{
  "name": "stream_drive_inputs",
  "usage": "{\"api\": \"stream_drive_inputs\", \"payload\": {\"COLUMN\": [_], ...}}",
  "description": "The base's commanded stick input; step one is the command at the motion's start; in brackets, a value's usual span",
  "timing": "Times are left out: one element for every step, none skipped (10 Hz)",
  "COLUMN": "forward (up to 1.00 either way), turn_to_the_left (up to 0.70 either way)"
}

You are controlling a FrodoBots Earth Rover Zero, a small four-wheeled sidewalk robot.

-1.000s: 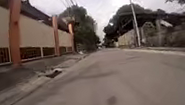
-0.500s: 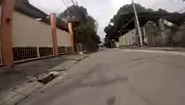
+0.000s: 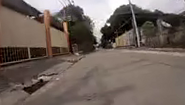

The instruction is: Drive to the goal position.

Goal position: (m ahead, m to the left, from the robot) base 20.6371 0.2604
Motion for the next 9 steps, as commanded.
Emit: {"api": "stream_drive_inputs", "payload": {"forward": [0.85,0.85,0.85,0.85,0.85,0.85,0.85,0.85,0.85], "turn_to_the_left": [0.00,0.01,0.07,0.09,-0.33,-0.32,-0.21,0.10,0.00]}}
